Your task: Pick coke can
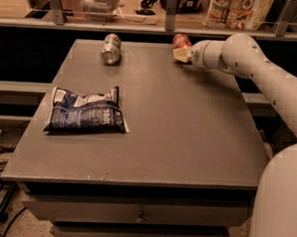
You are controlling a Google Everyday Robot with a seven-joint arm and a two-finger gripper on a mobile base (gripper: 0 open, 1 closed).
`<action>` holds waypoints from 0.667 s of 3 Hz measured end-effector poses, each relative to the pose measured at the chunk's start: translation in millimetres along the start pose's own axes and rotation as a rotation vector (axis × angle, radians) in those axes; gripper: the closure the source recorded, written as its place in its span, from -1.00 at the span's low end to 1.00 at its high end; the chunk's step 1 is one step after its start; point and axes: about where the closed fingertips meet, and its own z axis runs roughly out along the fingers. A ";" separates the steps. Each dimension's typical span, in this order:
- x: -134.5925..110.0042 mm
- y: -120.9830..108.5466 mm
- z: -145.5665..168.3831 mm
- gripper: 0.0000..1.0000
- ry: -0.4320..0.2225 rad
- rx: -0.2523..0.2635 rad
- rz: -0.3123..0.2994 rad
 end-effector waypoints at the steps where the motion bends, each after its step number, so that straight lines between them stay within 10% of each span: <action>1: -34.2 13.2 -11.8 1.00 -0.042 -0.008 -0.071; 2: -71.7 30.7 -27.2 1.00 -0.099 -0.035 -0.138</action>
Offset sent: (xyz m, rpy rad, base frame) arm -0.0312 0.0384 0.1332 -0.0617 -0.2546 0.1384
